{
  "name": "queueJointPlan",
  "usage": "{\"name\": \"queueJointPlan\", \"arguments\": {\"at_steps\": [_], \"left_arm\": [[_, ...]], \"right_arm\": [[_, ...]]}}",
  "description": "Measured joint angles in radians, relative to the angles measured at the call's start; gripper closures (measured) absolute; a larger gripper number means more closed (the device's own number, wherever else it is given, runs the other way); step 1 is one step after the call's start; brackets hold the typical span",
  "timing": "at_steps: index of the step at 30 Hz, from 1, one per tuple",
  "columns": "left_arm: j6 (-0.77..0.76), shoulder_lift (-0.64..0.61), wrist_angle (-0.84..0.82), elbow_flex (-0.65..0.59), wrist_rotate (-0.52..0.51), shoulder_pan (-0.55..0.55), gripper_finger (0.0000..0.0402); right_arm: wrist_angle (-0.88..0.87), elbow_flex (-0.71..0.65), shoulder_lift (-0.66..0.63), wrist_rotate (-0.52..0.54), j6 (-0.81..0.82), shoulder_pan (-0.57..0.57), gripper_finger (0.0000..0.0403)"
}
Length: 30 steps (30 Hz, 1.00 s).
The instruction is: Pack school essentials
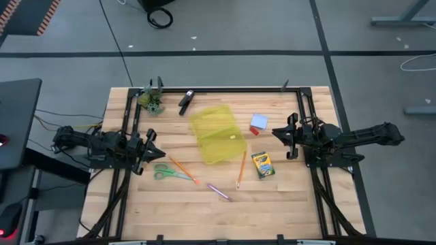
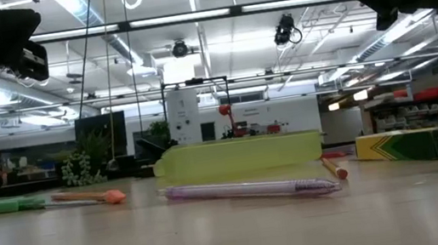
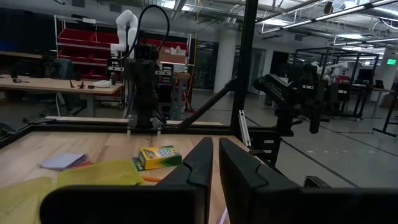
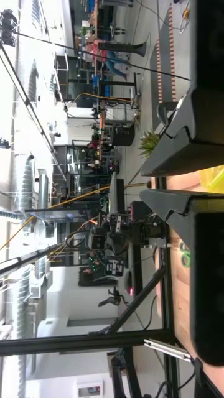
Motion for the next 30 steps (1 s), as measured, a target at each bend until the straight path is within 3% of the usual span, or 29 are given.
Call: {"name": "queueJointPlan", "arguments": {"at_steps": [23,27,30], "left_arm": [[-0.044,0.000,-0.003,0.000,0.000,0.000,0.0362],[-0.058,0.005,-0.050,0.002,0.007,0.000,0.0365],[-0.095,0.043,-0.189,0.030,0.009,0.000,0.0376]], "right_arm": [[0.000,0.000,0.000,0.000,0.000,0.000,0.0351],[0.000,0.000,0.000,0.000,0.000,0.000,0.0351],[0.000,0.000,0.000,0.000,0.000,0.000,0.0351]]}}
